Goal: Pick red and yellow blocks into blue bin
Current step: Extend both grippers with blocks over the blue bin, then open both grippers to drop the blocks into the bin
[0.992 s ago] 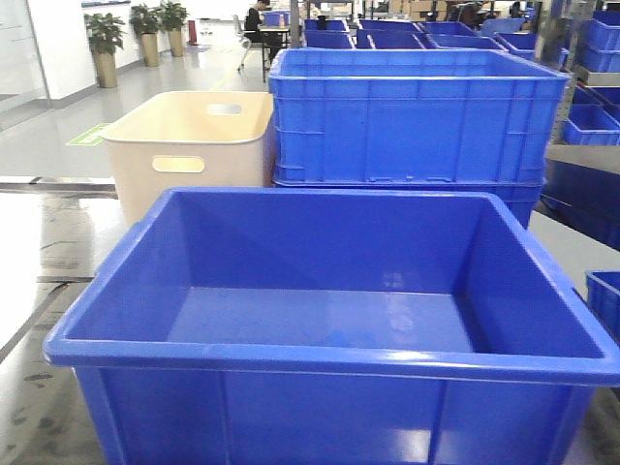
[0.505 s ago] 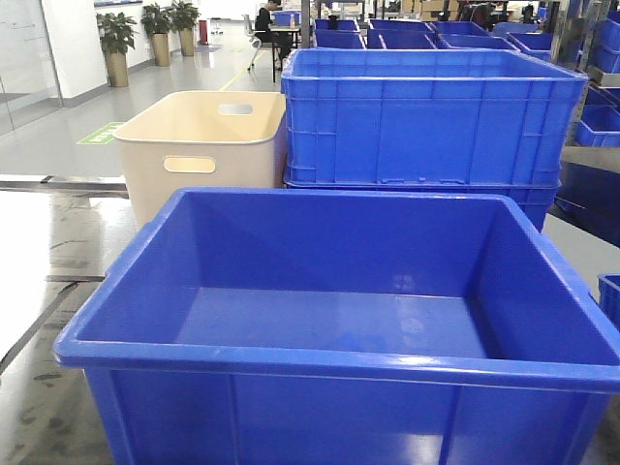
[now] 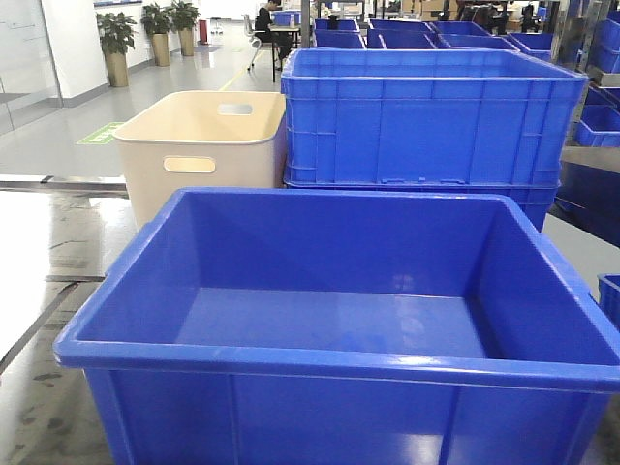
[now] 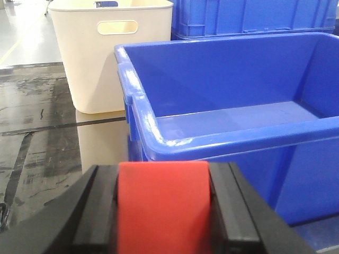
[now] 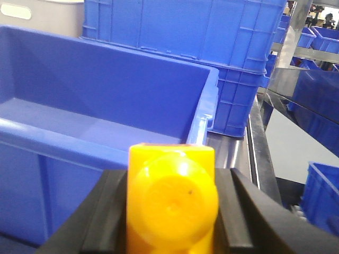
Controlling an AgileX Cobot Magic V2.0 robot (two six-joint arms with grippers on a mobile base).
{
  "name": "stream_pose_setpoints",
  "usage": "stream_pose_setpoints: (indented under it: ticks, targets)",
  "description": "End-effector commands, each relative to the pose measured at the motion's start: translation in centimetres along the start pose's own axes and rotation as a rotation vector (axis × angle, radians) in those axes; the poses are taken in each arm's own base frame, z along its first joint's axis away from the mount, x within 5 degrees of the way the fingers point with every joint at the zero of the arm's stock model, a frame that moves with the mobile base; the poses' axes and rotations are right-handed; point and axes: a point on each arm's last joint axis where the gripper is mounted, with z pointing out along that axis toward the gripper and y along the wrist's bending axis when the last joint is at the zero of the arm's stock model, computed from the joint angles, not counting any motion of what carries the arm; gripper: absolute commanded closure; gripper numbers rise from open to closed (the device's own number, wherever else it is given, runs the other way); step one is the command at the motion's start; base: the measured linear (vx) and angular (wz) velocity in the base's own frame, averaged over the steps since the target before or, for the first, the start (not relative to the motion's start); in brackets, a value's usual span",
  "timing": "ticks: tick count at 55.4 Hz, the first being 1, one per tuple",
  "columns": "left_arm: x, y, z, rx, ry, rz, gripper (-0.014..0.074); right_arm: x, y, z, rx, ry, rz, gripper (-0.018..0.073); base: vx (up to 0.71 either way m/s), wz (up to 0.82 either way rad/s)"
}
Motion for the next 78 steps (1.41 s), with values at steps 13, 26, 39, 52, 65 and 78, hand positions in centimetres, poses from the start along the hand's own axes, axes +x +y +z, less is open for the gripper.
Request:
stream_pose_setpoints:
  ticks: [13,26,39,52,65,78]
  targets:
    - [-4.5,0.1,0.9,-0.02,-0.267,0.028,0.0594,-3.7,-0.1,2.1,-0.021,-0.143,0.109,0.057,0.0,0.0]
    - [-11.2,-2.4,8.7,0.084,-0.25,0.098,0.0594,-8.7,0.6,9.5,-0.085,-0.081,0.098,0.057,0.0,0.0]
    - [-13.6,-7.0,19.1,0.191,-0.204,0.134,0.059,-10.9,4.9,17.9,-0.216,-0.065,0.023,0.0562,0.0,0.0]
    - [-12.2,-9.7,23.2,0.25,-0.115,0.141,0.0434,-11.1,5.7,20.9,-0.219,-0.066,-0.025,0.04,0.0,0.0]
    - [-12.2,-9.7,23.3,0.249,-0.124,0.132,0.0097,-11.1,5.7,20.9,-0.218,-0.067,-0.044,0.0026,0.0,0.0]
    - [-13.1,-9.4,21.7,0.259,-0.101,0.135,-0.0014,-11.7,5.4,20.0,-0.213,-0.076,-0.049,-0.0139,0.0,0.0]
